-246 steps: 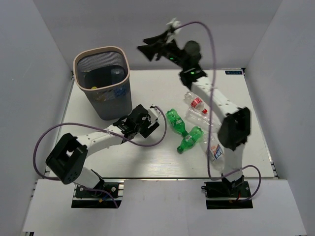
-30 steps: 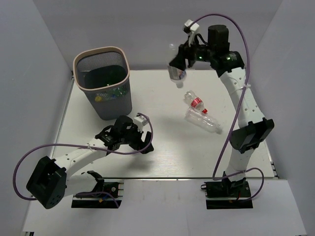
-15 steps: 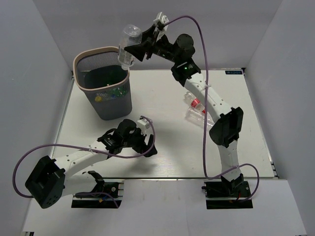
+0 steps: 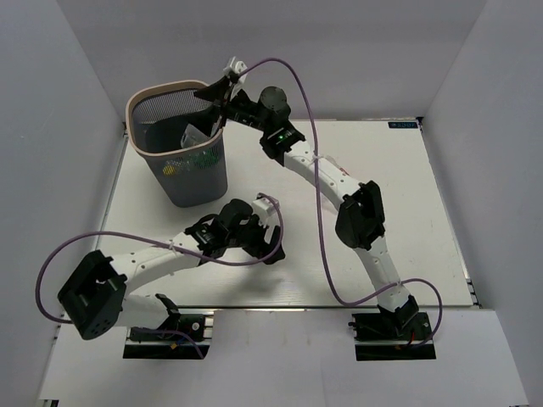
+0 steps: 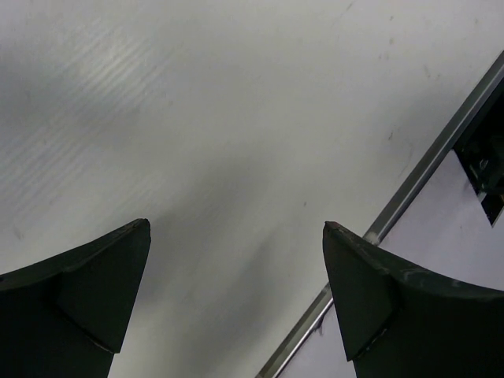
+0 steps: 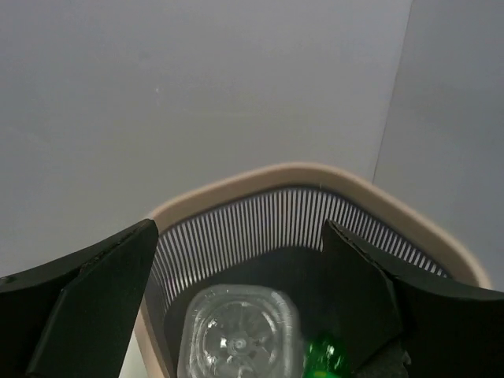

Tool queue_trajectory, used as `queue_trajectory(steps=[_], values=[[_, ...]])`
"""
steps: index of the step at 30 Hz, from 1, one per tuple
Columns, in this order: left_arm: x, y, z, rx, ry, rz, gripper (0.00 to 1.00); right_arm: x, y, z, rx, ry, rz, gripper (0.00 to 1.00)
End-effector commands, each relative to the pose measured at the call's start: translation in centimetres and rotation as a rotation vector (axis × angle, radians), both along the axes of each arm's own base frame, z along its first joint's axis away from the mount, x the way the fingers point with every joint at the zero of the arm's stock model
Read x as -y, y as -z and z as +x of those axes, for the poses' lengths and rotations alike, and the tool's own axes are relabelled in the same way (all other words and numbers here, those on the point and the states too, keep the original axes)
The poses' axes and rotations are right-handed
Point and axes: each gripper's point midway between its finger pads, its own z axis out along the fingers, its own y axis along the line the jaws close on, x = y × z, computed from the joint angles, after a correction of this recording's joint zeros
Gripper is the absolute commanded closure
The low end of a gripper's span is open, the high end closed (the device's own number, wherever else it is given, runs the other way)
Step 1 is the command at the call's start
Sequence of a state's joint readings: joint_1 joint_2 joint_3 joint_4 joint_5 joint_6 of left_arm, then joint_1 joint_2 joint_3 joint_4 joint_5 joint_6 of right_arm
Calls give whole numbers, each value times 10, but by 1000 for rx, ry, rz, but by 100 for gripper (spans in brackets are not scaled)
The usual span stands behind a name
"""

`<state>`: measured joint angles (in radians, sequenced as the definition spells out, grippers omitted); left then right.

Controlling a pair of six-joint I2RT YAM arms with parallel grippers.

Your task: Put the plastic bottles in the bin

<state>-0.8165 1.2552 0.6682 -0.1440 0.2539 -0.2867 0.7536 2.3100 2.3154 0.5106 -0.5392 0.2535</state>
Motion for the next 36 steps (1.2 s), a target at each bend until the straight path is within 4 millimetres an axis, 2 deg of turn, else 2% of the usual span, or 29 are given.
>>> queue_trajectory(steps=[1,2,3,4,5,6,7,8,9,10,11,12,13,15,16,17,18,19,20,21,22,23,24,25,27,29,31,32,36], values=[[26,-26,19,86,10,-54,0,22,-54,-7,102,48,84,10],[31,-30,23,102,5,-57,0,25,-55,-7,115,59,83,10],[34,-33,28,116,-4,-63,0,41,-78,-11,146,80,98,10],[38,-27,30,113,-6,-46,0,53,-89,-3,168,130,105,10],[43,-34,37,143,-5,-52,0,60,-90,2,174,168,85,11],[48,-34,37,165,25,-39,0,97,-119,13,195,283,98,16],[50,-34,40,181,38,-29,0,105,-114,17,168,302,53,23],[56,-40,46,209,52,-29,0,119,-119,25,161,358,44,32],[60,-33,46,221,82,-5,0,164,-124,39,136,444,13,66],[64,-38,53,287,121,8,0,181,-111,49,77,497,-42,88],[65,-35,54,305,146,17,0,204,-121,44,80,546,-52,100],[69,-34,59,330,163,26,0,245,-75,66,-26,634,-169,100],[74,-40,66,395,197,33,0,261,-60,69,-67,654,-205,100],[77,-41,74,446,221,56,0,315,12,67,-193,712,-442,100],[84,-45,83,471,215,59,0,338,21,62,-222,741,-497,91],[86,-41,86,464,225,77,0,349,36,58,-220,743,-582,69],[87,-38,90,457,216,97,0,362,74,45,-305,720,-718,37],[86,-29,99,415,186,125,0,385,109,34,-400,716,-842,33],[86,-26,100,389,168,134,0,395,134,18,-489,687,-915,30],[89,-25,101,372,155,126,0,403,181,1,-598,642,-992,27],[90,-25,100,353,139,116,0,412,176,-5,-573,663,-975,25],[91,-20,98,309,110,103,0,413,183,-10,-527,642,-996,23],[94,-20,94,291,103,92,0,414,177,-18,-479,652,-982,22],[94,-18,93,273,88,82,0,413,212,-34,-508,609,-1021,18],[95,-15,88,194,28,50,0,417,235,-45,-504,564,-1077,18],[92,-19,85,170,-4,37,0,420,259,-52,-552,516,-1131,12],[87,-22,79,149,-28,14,0,426,277,-53,-565,517,-1167,11],[85,-33,77,165,-30,-6,0,426,285,-52,-542,510,-1177,11],[68,-43,68,167,-62,-12,0,425,306,-50,-549,482,-1201,11]])
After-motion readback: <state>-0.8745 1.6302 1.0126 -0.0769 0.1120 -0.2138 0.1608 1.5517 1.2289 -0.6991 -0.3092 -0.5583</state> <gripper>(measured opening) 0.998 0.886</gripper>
